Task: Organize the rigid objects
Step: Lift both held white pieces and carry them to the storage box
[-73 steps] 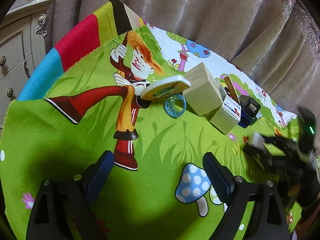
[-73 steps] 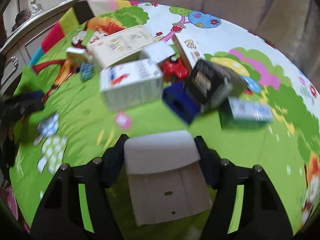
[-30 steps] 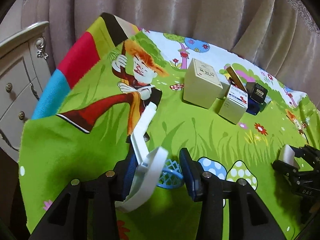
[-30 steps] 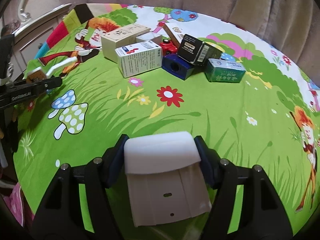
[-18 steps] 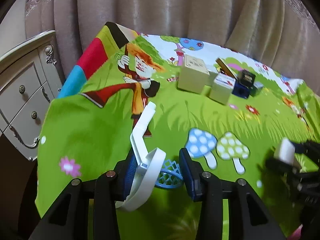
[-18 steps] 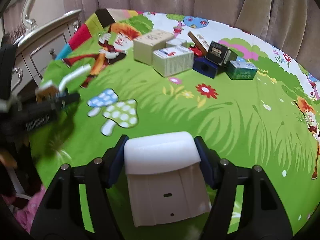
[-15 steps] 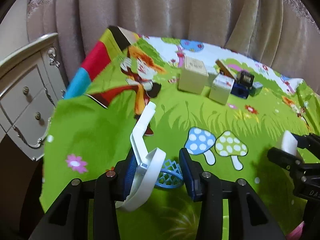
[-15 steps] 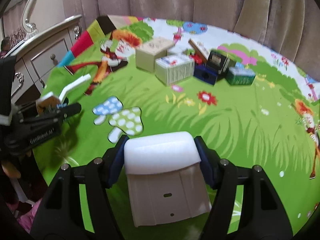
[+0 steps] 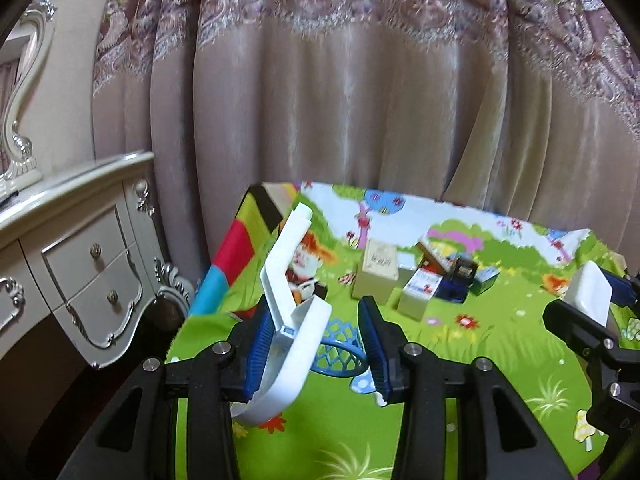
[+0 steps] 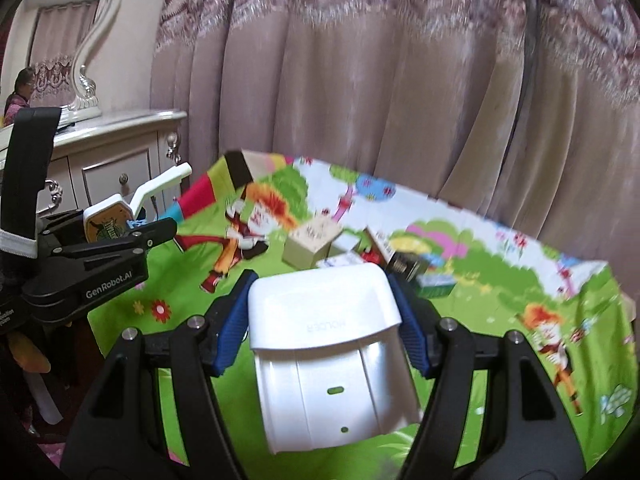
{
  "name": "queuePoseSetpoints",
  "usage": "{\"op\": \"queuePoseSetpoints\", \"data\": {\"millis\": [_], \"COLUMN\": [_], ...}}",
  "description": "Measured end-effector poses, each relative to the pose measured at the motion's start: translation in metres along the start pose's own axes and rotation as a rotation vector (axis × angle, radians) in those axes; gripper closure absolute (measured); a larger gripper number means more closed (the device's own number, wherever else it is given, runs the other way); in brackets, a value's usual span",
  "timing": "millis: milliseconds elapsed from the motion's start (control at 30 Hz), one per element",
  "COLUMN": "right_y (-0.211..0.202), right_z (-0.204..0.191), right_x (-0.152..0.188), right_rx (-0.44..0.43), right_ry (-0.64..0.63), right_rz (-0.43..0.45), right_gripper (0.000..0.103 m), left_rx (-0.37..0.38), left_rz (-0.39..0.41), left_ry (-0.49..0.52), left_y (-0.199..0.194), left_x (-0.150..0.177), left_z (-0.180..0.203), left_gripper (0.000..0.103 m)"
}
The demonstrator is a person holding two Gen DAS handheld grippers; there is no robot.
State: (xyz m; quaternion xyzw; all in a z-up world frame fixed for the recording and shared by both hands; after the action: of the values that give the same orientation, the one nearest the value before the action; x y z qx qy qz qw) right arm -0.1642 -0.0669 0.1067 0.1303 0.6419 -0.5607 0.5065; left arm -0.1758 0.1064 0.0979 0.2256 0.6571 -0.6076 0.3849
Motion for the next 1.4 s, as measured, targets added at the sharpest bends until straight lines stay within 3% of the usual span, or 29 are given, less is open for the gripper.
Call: {"op": "queuePoseSetpoints", "data": {"millis": [433, 933, 1400], "right_y": [-0.071, -0.119, -0.153], "right_z": [0.045, 0.099, 0.150], "right_x": [0.000, 0.039, 0.101], "right_rx": [0.108, 0.207, 0.285], "right_ry": [0.056, 0.124, 0.230], "right_rz": [0.090, 0.091, 0.021], "right_gripper": [0.033, 0.034, 0.034], "left_rx": [0.085, 0.206, 0.328], "left_rz": [0.082, 0.090, 0.057], "left_ry": [0.107, 0.256, 0.433], "left_y": [-0.049, -0.079, -0.100], "left_x": [-0.013, 0.004, 0.041], "left_z": [0.063, 0.150, 0.238], "left_gripper": [0.059, 0.059, 0.059]}}
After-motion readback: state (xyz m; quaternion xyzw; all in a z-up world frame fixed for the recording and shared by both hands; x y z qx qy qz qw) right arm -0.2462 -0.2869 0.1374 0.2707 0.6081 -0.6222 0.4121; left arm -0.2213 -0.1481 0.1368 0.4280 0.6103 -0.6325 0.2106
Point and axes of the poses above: each gripper's, at about its wrist camera, not at the fingertips, and y roughly the way its jaws point, z to its right, x to its underside, the point moved 9 cm from there along y, roughly the way its jaws point, and after that the axes turned 12 degrees about -z, right-handed, at the moved point
